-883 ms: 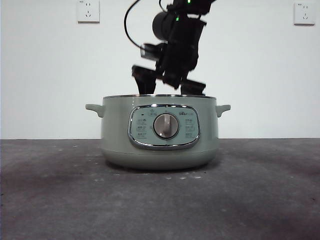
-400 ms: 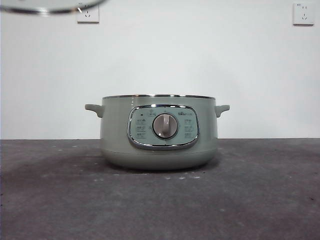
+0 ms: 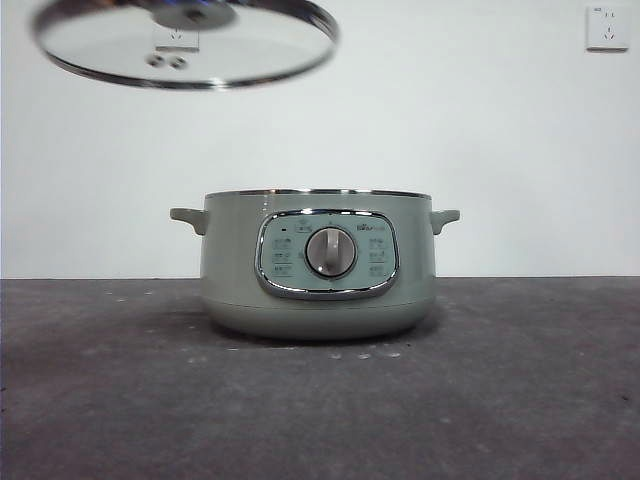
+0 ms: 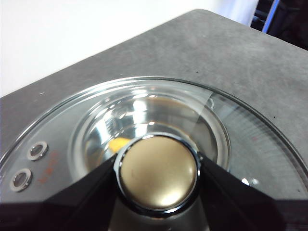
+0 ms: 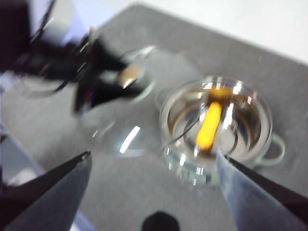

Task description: Pick up the corn,open the lid,put the corn in the pot,close the lid

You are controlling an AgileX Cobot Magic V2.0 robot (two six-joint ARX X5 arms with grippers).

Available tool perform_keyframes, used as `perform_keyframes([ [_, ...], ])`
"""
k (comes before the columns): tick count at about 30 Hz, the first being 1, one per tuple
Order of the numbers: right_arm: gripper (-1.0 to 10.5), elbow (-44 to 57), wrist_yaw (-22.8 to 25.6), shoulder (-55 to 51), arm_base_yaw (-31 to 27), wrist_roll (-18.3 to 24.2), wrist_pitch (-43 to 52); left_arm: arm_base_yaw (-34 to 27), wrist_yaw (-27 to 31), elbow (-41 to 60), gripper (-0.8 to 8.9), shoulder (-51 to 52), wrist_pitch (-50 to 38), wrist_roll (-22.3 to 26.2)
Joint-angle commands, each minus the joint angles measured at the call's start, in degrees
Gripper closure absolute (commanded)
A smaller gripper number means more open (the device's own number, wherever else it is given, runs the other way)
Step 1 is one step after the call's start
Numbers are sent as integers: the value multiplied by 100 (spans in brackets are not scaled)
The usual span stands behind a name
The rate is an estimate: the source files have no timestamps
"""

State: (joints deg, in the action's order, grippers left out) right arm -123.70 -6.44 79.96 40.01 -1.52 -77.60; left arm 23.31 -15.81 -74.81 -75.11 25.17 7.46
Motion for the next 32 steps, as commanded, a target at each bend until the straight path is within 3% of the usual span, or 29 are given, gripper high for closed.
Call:
perform_keyframes([
  [1,510,1036,7,-603,68,-120,-153,170,68,-393,822,-457,-413,74],
  [6,510,2660,118,-1773,92,-442,-153,372,109,-1040,822,-1292,-481,76],
  [13,510,4951,455,-3840,92,-1300,-153,520,348,-1606,822,-2437,-935,136],
  [19,510,5276,452,-4651,90,-1655,-153,520,387,-1606,822,-2859,-1180,120],
  [32,510,5289,452,-4922,92,-1781,-153,647,538,-1606,822,-3261,-1386,24],
])
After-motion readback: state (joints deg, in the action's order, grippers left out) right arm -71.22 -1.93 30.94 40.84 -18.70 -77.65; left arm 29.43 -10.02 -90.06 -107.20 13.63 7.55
